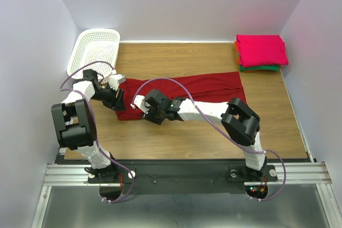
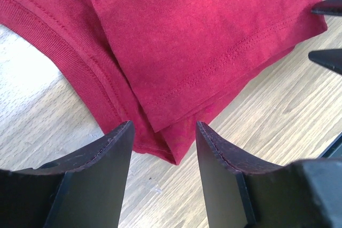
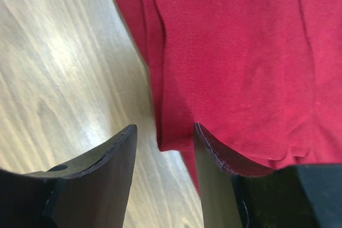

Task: Fold and stack the t-shirts
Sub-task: Fold the tshirt

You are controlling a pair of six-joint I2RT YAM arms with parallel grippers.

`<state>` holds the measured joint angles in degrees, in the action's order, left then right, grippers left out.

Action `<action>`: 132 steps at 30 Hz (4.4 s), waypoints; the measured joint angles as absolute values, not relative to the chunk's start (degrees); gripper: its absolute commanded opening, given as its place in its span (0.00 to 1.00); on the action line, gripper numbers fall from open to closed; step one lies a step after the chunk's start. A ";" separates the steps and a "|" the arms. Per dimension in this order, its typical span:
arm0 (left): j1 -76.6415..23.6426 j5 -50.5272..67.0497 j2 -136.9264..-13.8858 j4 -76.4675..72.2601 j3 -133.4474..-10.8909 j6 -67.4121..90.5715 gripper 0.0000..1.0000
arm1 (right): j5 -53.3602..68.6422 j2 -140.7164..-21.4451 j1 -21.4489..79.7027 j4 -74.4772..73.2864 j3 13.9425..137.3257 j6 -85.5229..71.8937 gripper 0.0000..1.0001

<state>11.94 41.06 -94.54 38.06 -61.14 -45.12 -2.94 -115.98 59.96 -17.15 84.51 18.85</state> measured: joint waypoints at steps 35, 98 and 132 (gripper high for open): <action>12.49 43.27 -96.84 35.55 -69.12 -42.94 0.64 | -9.78 -126.26 49.01 -16.53 104.18 28.38 0.01; -10.26 10.11 -112.05 35.24 -78.63 -27.09 0.28 | -4.08 -103.04 23.27 -30.17 64.95 21.82 0.28; -11.11 31.11 -103.68 22.20 -70.54 -18.57 0.51 | 15.20 -117.16 31.20 -30.04 90.59 1.43 0.44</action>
<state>-11.11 31.11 -103.68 22.20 -70.54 -18.57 15.20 -117.16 31.20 -30.04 90.59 1.43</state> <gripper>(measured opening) 0.526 0.457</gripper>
